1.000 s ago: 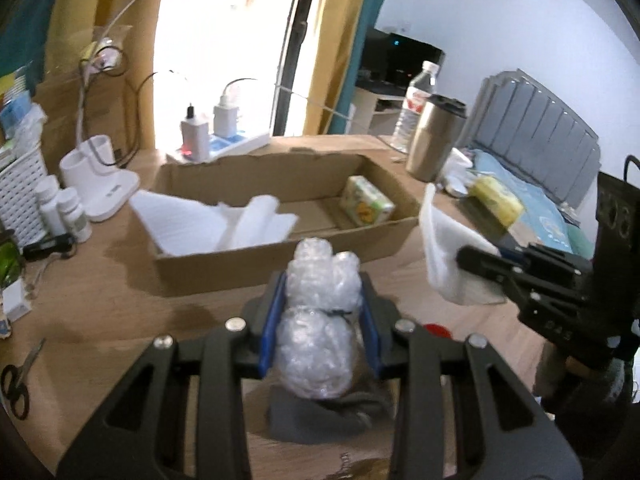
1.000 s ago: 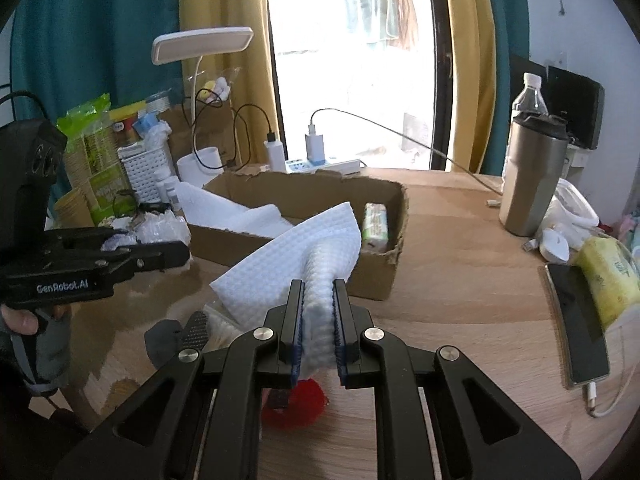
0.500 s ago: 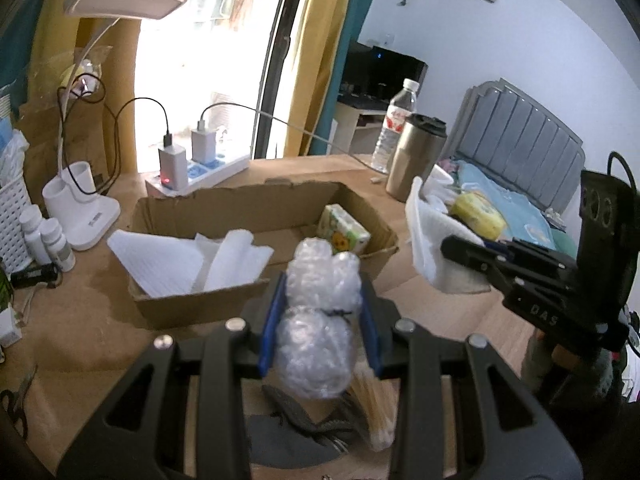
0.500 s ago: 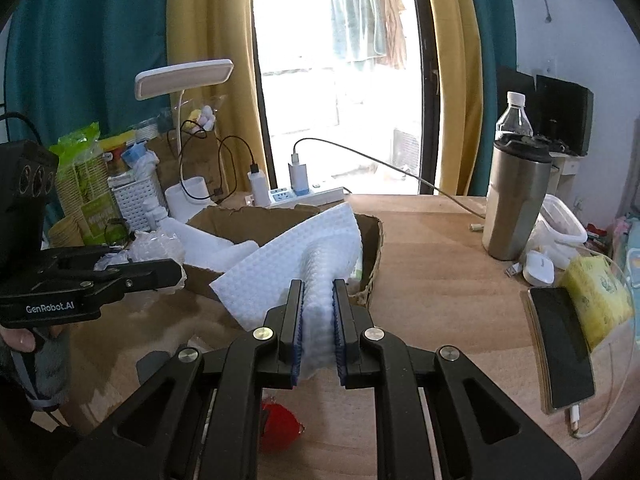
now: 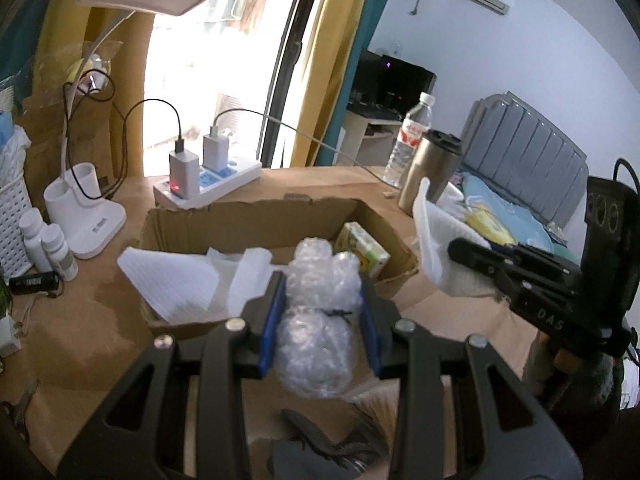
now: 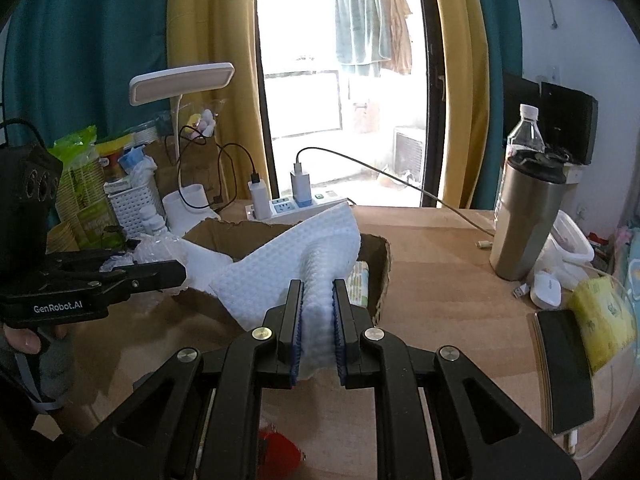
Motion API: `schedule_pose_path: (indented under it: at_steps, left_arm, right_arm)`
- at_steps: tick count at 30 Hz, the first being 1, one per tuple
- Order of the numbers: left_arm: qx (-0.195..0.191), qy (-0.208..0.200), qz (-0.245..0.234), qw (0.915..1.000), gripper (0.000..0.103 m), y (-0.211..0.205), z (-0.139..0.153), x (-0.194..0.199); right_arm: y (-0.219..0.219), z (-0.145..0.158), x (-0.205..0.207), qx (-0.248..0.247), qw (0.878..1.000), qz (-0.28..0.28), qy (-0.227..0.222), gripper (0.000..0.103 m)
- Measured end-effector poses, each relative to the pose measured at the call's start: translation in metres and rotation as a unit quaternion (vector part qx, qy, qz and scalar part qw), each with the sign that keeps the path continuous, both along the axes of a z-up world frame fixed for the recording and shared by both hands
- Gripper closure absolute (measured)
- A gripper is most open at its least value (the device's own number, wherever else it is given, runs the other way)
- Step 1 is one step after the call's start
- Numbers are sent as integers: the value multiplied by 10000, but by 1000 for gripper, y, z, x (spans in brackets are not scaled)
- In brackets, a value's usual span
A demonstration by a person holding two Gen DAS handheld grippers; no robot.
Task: Organize soft objects
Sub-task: 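Carry the bubble wrap and white wipe over the box with both grippers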
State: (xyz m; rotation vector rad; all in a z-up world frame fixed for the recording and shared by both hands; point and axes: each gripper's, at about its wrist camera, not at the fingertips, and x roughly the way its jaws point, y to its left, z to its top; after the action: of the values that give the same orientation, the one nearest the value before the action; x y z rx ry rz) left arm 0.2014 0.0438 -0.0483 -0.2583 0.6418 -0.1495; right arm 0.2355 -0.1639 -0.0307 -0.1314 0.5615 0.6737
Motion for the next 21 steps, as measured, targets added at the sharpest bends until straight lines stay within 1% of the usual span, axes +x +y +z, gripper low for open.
schedule_pose_path:
  at_steps: [7, 15, 21]
  left_arm:
    - [-61, 4, 131, 9999, 67, 15, -2, 14]
    - [-116, -30, 176, 9998, 67, 26, -6, 27]
    - [-182, 32, 228, 9996, 67, 33, -14, 37]
  right_arm:
    - [14, 2, 14, -50, 10000, 44, -25, 89]
    - [35, 3, 31, -89, 9997, 209, -41, 89]
    - [48, 1, 45, -81, 9997, 247, -47, 89]
